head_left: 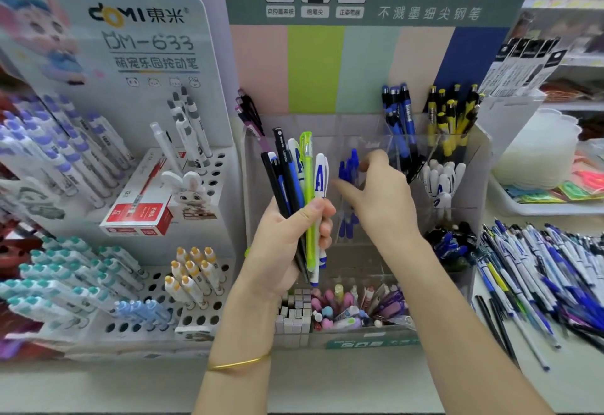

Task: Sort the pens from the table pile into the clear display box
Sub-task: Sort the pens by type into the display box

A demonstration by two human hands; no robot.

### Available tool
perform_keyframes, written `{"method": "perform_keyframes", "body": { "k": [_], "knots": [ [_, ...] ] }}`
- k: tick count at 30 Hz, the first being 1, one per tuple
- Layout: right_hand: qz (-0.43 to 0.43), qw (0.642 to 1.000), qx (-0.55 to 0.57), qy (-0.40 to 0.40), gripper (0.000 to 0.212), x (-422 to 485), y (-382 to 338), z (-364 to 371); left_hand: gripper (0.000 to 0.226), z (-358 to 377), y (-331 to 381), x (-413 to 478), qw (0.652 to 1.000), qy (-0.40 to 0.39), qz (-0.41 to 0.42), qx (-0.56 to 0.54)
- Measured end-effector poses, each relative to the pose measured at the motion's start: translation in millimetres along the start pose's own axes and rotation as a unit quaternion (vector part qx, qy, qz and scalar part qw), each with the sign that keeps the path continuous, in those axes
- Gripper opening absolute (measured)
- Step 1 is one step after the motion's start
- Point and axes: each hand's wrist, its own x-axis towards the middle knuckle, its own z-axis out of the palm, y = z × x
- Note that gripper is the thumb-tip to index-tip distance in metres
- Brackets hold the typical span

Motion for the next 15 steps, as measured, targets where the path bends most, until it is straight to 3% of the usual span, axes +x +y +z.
{"method": "perform_keyframes", "body": {
  "k": [4, 5, 8, 9, 13, 15],
  "knots": [
    [0.01, 0.998, -0.032, -0.055, 0.036, 2.8, 1.8, -3.9, 0.025, -1.8, 1.2, -1.7, 1.0, -0.022, -0.01, -0.018],
    [-0.003, 0.999, -0.021, -0.041, 0.035, 1.1, 3.1, -6.8, 0.021, -1.5, 1.5, -2.3, 0.999, -0.029, -0.009, -0.021],
    [-0.091, 0.986, 0.09, 0.105, 0.019, -11.1, 0.4, -23.2, 0.013, 0.7, 2.6, -3.6, 0.999, -0.045, -0.006, -0.022],
    [-0.106, 0.978, 0.149, 0.1, 0.018, -15.3, -3.1, -29.8, 0.013, 2.0, 2.4, -3.6, 0.999, -0.047, -0.005, -0.018],
    [-0.064, 0.95, 0.279, -0.125, 0.024, -26.0, -14.1, -37.3, 0.018, 10.9, 2.0, -3.5, 0.997, -0.072, -0.013, 0.0],
    [-0.03, 0.928, 0.361, -0.09, 0.027, -20.0, -11.8, -34.2, 0.022, 13.6, 3.0, -3.3, 0.997, -0.071, -0.034, -0.015]
  ]
}}
